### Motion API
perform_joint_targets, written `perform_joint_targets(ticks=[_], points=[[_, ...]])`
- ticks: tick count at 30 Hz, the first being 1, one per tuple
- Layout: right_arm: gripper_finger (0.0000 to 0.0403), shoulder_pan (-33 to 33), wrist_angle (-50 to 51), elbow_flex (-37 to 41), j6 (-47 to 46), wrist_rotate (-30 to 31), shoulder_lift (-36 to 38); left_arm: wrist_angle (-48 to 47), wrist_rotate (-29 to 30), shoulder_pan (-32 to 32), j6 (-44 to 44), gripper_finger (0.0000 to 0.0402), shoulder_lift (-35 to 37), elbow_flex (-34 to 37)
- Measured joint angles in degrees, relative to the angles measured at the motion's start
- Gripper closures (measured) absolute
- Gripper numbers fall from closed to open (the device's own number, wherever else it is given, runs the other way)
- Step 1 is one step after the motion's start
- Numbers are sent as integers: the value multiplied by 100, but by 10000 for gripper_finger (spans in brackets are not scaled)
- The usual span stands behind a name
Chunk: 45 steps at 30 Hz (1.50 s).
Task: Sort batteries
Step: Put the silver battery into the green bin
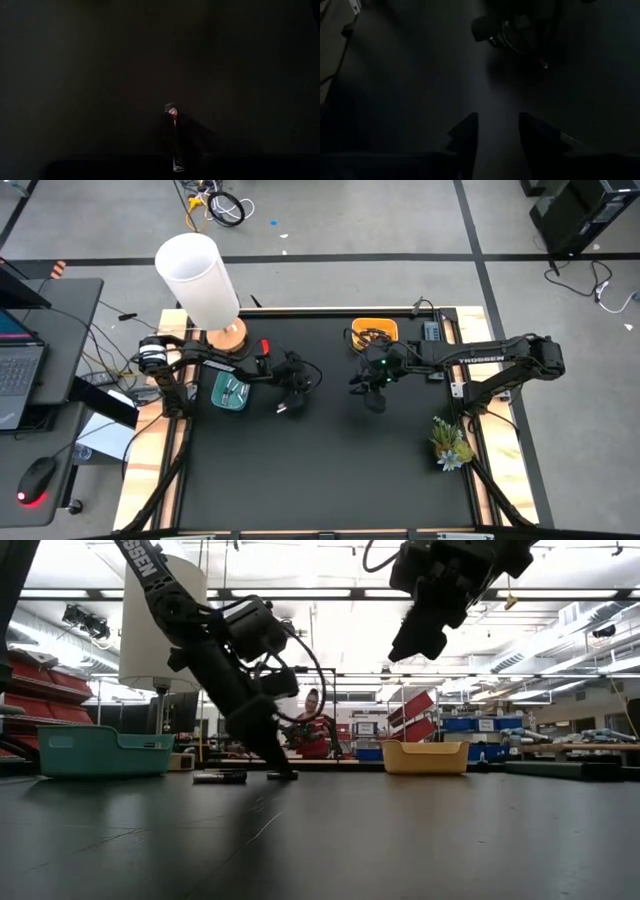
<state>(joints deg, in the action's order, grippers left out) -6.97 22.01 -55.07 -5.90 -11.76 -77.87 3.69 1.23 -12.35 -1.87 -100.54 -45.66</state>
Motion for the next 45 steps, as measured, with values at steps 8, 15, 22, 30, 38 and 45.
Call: perform_joint_targets(ticks=[8, 15, 22, 30, 38, 45], points=[[252, -142, -96, 0, 91, 44, 35, -222, 107, 3, 139, 400, 170, -258], [252, -395, -183, 0, 202, 95, 60, -572, 157, 8, 497, 398, 829, -330], [246, -400, -981, 201, 523, -324, -666, -1585, 44, 452, 1754, 379, 1917, -381], [220, -358, -2928, 170, 625, -691, -2065, -1557, 472, 1632, 2785, 375, 2113, -379], [172, -355, -4375, 161, 625, -595, -2966, -1516, 2283, 2656, 3952, 379, 2208, -379], [158, -451, -5475, 160, 475, -508, -3740, -1331, 3300, 2866, 4366, 379, 2602, -388]])
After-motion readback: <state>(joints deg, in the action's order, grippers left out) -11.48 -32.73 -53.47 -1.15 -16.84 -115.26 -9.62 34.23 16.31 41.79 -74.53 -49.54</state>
